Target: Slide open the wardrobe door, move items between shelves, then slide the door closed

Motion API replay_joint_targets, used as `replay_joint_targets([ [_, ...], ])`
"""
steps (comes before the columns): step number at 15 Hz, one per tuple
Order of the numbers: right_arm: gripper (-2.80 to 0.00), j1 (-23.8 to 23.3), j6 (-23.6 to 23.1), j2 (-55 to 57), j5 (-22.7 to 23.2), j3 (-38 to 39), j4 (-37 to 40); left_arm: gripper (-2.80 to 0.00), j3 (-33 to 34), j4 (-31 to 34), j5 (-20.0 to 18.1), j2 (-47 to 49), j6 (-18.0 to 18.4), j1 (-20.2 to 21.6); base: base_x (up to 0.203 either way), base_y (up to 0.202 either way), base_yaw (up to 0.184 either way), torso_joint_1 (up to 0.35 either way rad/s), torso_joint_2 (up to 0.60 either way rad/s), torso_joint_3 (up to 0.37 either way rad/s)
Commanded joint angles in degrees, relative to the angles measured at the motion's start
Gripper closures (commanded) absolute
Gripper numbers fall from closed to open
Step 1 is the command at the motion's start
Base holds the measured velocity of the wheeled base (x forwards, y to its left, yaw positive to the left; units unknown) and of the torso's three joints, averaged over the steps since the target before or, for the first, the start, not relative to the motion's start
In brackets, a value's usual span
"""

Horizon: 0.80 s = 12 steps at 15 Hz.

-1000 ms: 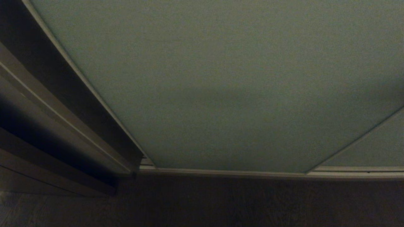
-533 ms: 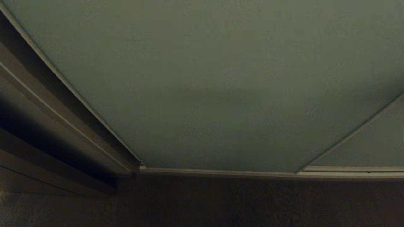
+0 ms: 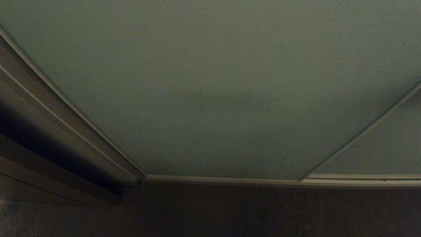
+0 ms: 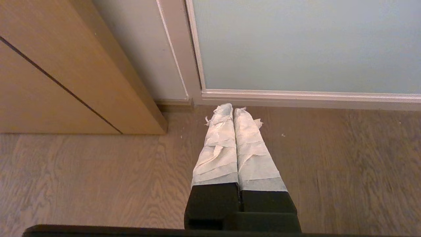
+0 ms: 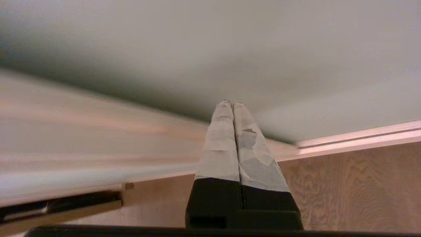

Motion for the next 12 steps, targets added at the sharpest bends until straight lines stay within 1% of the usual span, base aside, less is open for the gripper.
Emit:
replay_joint_targets([
  [1,0.0,1.6,0.0,-1.3,0.2,1.0,0.1,0.0,0.0,0.0,0.0,0.0,0.0,0.0,0.0,0.0,0.0,0.0,0.0,0.0],
  [4,0.0,3.0,0.0,-1.4,0.0,1.0,0.0,0.0,-0.1,0.0,0.0,0.0,0.0,0.0,0.0,0.0,0.0,0.0,0.0,0.0],
  [12,0.0,3.4,-0.1,-1.6,0.0,1.9,0.0,0.0,-0.1,0.0,0.0,0.0,0.0,0.0,0.0,0.0,0.0,0.0,0.0,0.0],
])
